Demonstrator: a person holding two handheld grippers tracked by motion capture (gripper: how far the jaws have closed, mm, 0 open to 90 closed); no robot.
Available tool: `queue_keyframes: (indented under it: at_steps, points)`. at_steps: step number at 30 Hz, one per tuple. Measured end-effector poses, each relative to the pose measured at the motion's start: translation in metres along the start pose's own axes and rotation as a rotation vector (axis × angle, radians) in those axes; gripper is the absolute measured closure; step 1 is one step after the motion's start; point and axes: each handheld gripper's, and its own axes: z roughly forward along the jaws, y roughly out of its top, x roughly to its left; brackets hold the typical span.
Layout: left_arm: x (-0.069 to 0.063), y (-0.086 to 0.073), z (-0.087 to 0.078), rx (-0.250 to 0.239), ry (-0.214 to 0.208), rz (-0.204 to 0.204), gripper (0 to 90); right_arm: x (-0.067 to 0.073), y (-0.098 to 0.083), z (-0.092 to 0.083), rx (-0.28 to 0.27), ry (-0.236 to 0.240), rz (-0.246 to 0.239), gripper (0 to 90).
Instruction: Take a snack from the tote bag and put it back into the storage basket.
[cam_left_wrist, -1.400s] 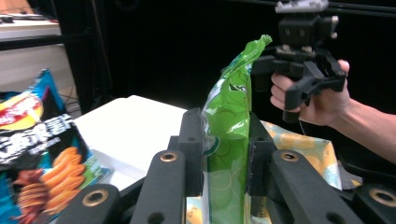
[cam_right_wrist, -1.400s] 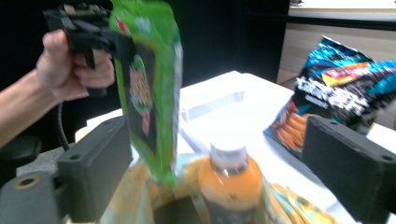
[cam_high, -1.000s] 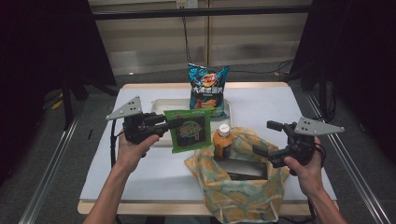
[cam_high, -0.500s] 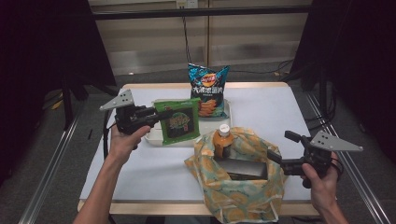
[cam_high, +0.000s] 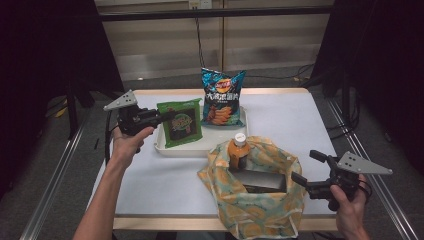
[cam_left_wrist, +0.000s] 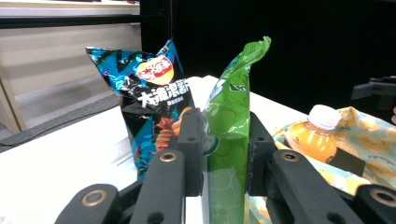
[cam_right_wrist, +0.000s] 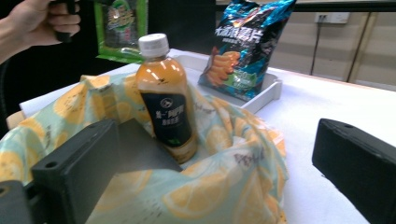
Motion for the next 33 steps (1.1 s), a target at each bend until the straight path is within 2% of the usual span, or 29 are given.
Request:
queue_keyframes:
  at_steps: [1,3,5,8,11,13,15,20,21,23,25,28,31,33]
  points:
    - [0.003,0.0,0.001,0.02,0.009,0.01,73.9,0.0,0.0,0.0,0.004,0.005,0.001,0.6]
    - [0.007,-0.001,0.003,0.026,0.002,0.015,73.9,0.0,-0.001,-0.001,0.002,0.013,-0.011,0.5]
    - [0.012,-0.002,0.004,0.036,0.012,0.012,73.8,0.0,-0.003,-0.001,0.007,0.015,-0.012,0.8]
    - [0.02,-0.005,0.007,0.028,0.02,-0.011,73.7,0.001,-0.005,-0.001,0.015,0.029,-0.01,1.0]
    - [0.025,-0.008,0.009,0.017,0.02,-0.015,73.7,0.002,-0.007,-0.002,0.012,0.045,-0.012,2.1]
    - [0.029,-0.01,0.011,0.029,0.029,0.005,73.7,0.002,-0.007,-0.003,0.011,0.06,-0.017,2.2]
    - [0.034,-0.011,0.014,0.037,0.044,0.004,73.7,0.002,-0.008,-0.004,0.008,0.056,-0.022,2.1]
    - [0.047,-0.017,0.02,0.039,0.071,-0.024,73.7,0.001,-0.009,-0.003,0.017,0.065,-0.021,2.3]
    - [0.053,-0.02,0.023,0.053,0.086,-0.034,73.7,0.001,-0.009,-0.003,0.02,0.068,-0.022,2.8]
    - [0.059,-0.024,0.025,0.058,0.086,-0.052,73.7,0.001,-0.009,-0.003,0.02,0.066,-0.025,2.8]
    - [0.064,-0.026,0.026,0.064,0.094,-0.051,73.7,0.001,-0.009,-0.003,0.019,0.071,-0.023,2.8]
    - [0.068,-0.028,0.03,0.051,0.102,-0.059,73.6,0.0,-0.01,-0.003,0.02,0.068,-0.02,2.8]
    - [0.071,-0.028,0.036,0.078,0.111,-0.049,73.6,0.0,-0.011,-0.002,0.027,0.075,-0.023,3.1]
    - [0.072,-0.026,0.041,0.068,0.105,-0.048,73.5,0.0,-0.011,-0.002,0.028,0.076,-0.026,3.2]
